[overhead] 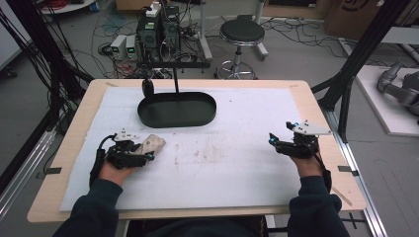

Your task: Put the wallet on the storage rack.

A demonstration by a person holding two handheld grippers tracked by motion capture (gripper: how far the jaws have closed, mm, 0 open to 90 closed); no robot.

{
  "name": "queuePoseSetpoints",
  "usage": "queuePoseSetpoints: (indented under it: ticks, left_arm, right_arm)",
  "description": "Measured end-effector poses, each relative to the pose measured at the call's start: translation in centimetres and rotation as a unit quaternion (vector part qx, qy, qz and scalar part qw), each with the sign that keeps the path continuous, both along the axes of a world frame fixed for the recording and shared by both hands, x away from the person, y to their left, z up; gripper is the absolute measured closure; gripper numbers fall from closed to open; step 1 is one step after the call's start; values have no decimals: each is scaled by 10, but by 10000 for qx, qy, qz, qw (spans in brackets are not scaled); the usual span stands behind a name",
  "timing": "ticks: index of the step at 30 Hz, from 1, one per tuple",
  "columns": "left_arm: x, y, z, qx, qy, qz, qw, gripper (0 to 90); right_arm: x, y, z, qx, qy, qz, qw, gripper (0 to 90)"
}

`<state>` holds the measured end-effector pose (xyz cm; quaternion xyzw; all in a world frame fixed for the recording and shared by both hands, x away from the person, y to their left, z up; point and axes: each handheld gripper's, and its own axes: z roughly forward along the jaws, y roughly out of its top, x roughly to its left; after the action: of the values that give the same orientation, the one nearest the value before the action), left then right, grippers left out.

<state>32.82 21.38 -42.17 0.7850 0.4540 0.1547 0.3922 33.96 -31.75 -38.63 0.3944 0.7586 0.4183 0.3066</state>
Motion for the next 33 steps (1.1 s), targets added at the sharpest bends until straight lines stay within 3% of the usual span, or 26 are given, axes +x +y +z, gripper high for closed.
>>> queuePoseSetpoints:
  ticks: [5,11,14,17,20,27,33]
  left_arm:
    - [8,2,14,-315,-226,41,9992,408]
    - [26,-6,36,-390,-571,-39,9976,415]
    - [41,-13,48,-422,-763,-110,9961,417]
    - [59,-21,53,-404,-827,-244,9955,418]
    - [79,-27,53,-286,-830,-384,9954,418]
    - [120,-41,47,-39,-742,-411,9964,418]
    - [144,-55,34,7,-906,-304,9954,417]
  right_arm:
    - [0,-1,0,15,3,-9,10000,246]
    - [1,-2,0,46,-12,-15,10000,246]
    - [0,-2,0,41,1,0,10000,246]
    - [0,-2,0,56,-12,-13,10000,246]
    - [0,-3,1,80,-36,-22,10000,246]
    - [-1,-4,0,66,-16,-30,10000,246]
    - [-3,-7,-1,99,14,-86,9999,246]
